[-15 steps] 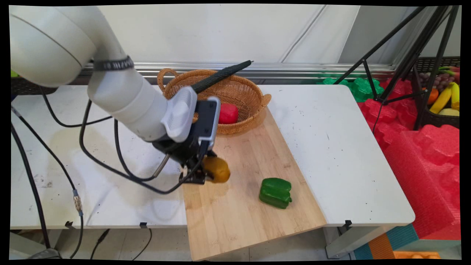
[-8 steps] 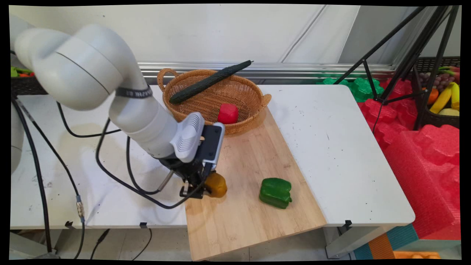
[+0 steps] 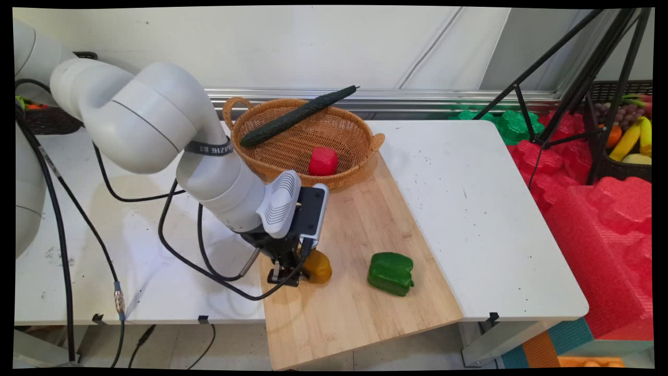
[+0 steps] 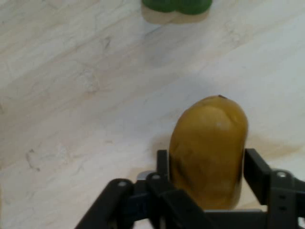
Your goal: Place the picked object on the cutting board
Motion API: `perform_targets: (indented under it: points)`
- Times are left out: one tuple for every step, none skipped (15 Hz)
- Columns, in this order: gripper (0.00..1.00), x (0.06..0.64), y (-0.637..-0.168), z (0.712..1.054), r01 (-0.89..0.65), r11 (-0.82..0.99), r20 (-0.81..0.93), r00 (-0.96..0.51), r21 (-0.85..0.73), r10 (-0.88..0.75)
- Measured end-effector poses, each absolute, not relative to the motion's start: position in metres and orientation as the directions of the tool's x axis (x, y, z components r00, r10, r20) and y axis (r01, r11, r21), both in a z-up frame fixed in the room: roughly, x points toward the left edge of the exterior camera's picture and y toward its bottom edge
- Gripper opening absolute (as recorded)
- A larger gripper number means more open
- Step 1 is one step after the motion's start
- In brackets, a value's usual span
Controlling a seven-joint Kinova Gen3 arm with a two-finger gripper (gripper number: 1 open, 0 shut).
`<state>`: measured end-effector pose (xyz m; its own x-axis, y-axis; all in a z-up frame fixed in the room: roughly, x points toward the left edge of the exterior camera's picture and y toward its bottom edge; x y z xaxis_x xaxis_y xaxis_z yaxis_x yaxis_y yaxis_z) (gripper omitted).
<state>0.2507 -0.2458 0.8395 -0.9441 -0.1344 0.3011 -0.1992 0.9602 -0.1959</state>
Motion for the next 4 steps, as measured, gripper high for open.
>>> perform_targets:
  points:
    - [1.00, 0.2507, -0.2461, 0.8382, -0.201, 0.960, 0.305, -0.943, -0.197, -0.135]
    - [1.00, 0.2510, -0.2464, 0.8372, -0.203, 0.959, 0.308, -0.942, -0.198, -0.136]
    - [1.00, 0.2516, -0.2463, 0.8366, -0.205, 0.958, 0.312, -0.940, -0.200, -0.136]
    - [1.00, 0.2524, -0.2458, 0.8364, -0.207, 0.958, 0.315, -0.939, -0.200, -0.137]
